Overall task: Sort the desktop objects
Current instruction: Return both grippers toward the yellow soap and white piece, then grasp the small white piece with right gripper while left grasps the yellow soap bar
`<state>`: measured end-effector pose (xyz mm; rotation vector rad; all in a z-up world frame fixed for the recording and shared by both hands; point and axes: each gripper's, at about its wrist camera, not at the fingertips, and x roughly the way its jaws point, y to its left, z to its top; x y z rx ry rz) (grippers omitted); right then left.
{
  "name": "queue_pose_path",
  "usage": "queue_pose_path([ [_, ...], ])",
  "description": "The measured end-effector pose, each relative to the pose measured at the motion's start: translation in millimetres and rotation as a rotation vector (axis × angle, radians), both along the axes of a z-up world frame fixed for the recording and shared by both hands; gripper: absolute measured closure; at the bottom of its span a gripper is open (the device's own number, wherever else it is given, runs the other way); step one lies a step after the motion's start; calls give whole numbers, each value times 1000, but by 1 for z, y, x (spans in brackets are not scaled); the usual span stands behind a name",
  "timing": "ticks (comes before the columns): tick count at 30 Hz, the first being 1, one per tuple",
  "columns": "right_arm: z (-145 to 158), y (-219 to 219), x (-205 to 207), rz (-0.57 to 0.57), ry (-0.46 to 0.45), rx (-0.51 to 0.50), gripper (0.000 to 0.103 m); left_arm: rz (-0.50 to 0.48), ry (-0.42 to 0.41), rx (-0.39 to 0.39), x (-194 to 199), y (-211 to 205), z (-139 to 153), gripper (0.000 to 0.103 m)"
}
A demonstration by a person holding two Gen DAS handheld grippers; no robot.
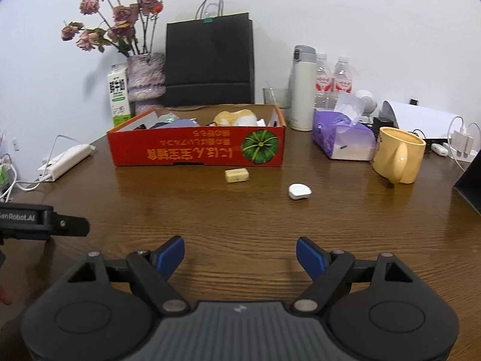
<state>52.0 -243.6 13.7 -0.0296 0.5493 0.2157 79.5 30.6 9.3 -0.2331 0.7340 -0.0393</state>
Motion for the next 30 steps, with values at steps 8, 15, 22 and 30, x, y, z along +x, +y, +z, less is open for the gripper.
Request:
queue_pose_path([
  [8,4,-23,32,-60,-43,-50,18,-78,-70,68,16,-12,1,0],
  [15,-5,-24,92,-32,-23,-141,20,-117,-78,123,55,-32,6,0],
  [22,-18,-21,136,-3,43,-155,30,-97,-207,317,71,-71,12,0],
  [30,-25,-27,150,43,92,-87,77,-308,-182,205,131,-115,8,13],
])
